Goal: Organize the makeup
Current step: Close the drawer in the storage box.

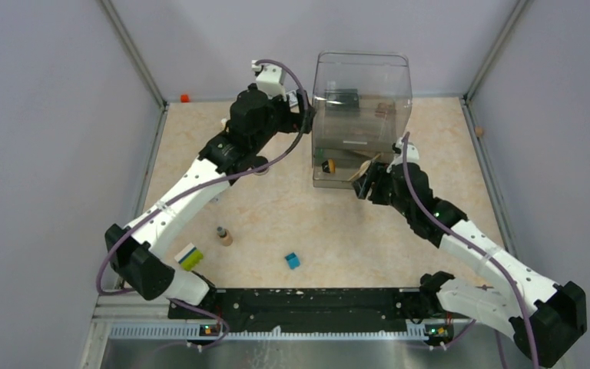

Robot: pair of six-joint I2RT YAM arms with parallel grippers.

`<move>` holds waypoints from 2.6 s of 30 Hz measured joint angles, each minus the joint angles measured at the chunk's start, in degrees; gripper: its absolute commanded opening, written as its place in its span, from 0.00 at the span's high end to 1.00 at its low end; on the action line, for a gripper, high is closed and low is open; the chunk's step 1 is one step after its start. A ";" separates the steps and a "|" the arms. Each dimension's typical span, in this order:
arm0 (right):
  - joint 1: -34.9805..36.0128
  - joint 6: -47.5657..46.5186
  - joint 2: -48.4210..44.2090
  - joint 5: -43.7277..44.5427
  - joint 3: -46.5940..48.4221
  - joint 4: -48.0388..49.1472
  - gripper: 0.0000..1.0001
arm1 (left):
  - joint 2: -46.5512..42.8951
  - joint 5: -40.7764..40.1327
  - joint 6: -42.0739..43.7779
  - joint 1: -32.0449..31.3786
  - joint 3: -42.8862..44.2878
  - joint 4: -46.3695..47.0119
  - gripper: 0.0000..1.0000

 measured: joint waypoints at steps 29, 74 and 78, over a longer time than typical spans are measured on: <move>-0.02 0.48 -7.32 0.59 -4.94 5.77 0.41 | 40.44 -0.09 5.99 6.29 49.37 -7.50 0.33; 6.19 1.53 3.28 7.74 -24.17 35.21 0.77 | 41.97 0.98 5.53 4.09 50.38 -8.22 1.00; 9.05 0.42 5.22 8.72 -24.17 39.65 0.78 | 41.94 -0.98 5.88 3.39 50.38 -8.31 1.00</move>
